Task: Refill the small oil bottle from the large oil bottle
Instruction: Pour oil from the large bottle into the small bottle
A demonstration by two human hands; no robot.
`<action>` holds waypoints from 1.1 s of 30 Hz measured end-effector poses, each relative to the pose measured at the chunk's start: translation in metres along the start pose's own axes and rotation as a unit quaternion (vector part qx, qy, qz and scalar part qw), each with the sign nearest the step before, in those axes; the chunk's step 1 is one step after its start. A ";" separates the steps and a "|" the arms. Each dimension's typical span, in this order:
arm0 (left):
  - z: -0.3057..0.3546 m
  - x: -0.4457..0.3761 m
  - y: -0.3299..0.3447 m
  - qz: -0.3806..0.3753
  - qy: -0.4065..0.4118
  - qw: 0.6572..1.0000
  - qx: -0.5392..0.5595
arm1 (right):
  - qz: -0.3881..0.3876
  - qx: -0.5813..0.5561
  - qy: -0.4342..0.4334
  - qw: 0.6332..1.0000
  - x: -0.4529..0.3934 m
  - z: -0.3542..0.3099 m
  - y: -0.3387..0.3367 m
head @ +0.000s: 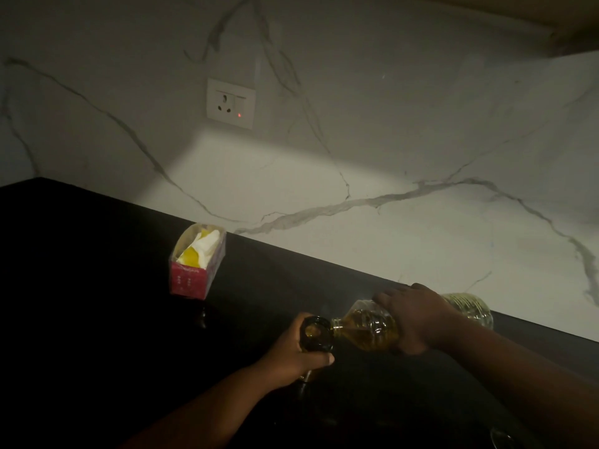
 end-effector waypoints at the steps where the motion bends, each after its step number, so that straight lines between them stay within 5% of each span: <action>1: 0.000 0.000 0.000 -0.001 -0.001 1.000 0.001 | -0.002 0.001 0.000 1.000 0.000 0.000 -0.001; 33: 0.003 0.003 -0.002 -0.005 -0.011 1.000 -0.013 | -0.007 -0.001 0.006 1.000 0.003 -0.005 -0.008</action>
Point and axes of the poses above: each hand's wrist, its own x-axis away from the middle knuckle, its own y-axis out of the palm, z = x × y, the point moved 1 cm from there along -x, towards the middle knuckle, and after that the axes turned 2 degrees about -y, right-handed, at the moved point
